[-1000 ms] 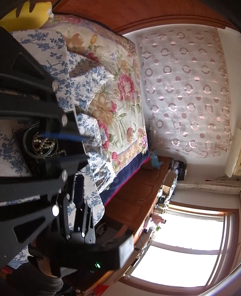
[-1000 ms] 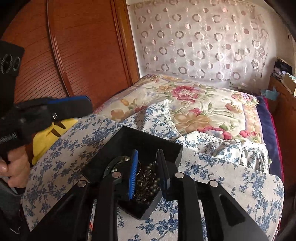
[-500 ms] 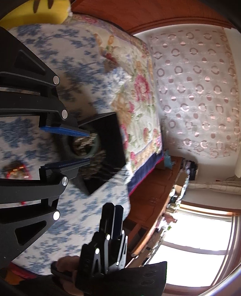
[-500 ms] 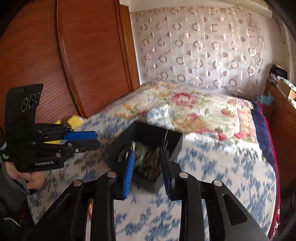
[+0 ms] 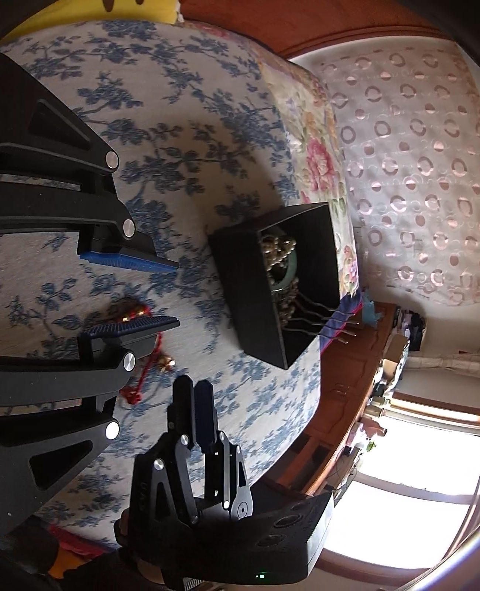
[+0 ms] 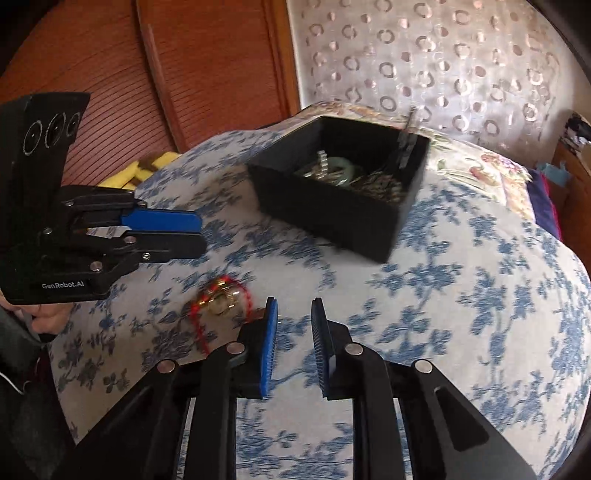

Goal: Organize jewelry
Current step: 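Lower the left tool onto the red cord bracelet and close on it, then carry the red cord bracelet into the black box and open the left tool, then close the left tool on the red bead bracelet and lift it, then lower the red bead bracelet into the black box and open the left tool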

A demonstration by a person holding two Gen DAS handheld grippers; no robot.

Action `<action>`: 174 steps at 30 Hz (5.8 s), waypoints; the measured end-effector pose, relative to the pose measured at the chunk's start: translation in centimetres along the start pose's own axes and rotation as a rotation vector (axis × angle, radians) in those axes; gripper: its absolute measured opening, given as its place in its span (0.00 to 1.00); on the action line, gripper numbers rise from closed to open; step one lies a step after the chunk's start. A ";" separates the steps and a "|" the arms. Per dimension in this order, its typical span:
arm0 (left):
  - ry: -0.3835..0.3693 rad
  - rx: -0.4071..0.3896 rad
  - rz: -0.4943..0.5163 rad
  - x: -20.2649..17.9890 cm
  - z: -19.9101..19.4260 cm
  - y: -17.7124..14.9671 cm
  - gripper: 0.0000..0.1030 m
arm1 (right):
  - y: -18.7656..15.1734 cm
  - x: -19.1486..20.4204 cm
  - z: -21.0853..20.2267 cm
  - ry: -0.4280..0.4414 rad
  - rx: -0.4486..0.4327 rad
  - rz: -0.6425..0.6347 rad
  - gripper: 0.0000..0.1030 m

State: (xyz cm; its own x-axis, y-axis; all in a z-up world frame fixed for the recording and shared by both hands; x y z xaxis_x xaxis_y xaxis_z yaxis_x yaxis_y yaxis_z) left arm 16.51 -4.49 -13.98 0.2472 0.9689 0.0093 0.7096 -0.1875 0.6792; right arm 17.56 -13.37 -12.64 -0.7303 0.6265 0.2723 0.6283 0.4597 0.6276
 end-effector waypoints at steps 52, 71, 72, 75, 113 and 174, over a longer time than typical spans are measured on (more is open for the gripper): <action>0.020 -0.068 0.013 -0.6 -0.3 4.5 0.11 | 5.5 -3.2 -3.0 -0.049 -0.136 0.008 0.05; 0.056 -0.099 -0.006 1.0 2.5 10.0 0.15 | 9.5 -5.7 -2.0 -0.042 -0.201 0.038 0.08; 0.057 -0.099 -0.005 1.0 2.5 10.0 0.18 | 9.5 -5.7 -1.9 -0.042 -0.202 0.039 0.09; 0.060 -0.102 -0.005 1.0 2.4 9.8 0.20 | 9.5 -5.7 -2.1 -0.047 -0.206 0.040 0.11; 0.009 0.078 0.025 -1.6 1.7 -2.5 0.21 | 0.3 -0.3 -0.2 -0.039 -0.041 0.019 0.17; 0.203 -0.125 -0.054 2.9 2.9 10.6 0.79 | 4.0 -6.4 -5.2 -0.275 -0.252 0.157 0.72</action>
State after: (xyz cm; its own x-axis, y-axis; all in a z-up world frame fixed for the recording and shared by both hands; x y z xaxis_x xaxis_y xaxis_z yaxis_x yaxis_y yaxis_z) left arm 26.66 -4.18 -8.85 0.0645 0.9920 0.1088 0.6282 -0.1251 0.7679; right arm 23.37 -18.84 -8.14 -0.5100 0.8377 0.1956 0.6163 0.1972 0.7624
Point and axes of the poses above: each gripper's, at about its wrist camera, not at the fingertips, and z roughly the way its jaws point, x to its left, y to its top, the point moved 9 cm from there along z, roughly the way its jaws point, and after that the axes turned 10 degrees about y, right-handed, at the moved point
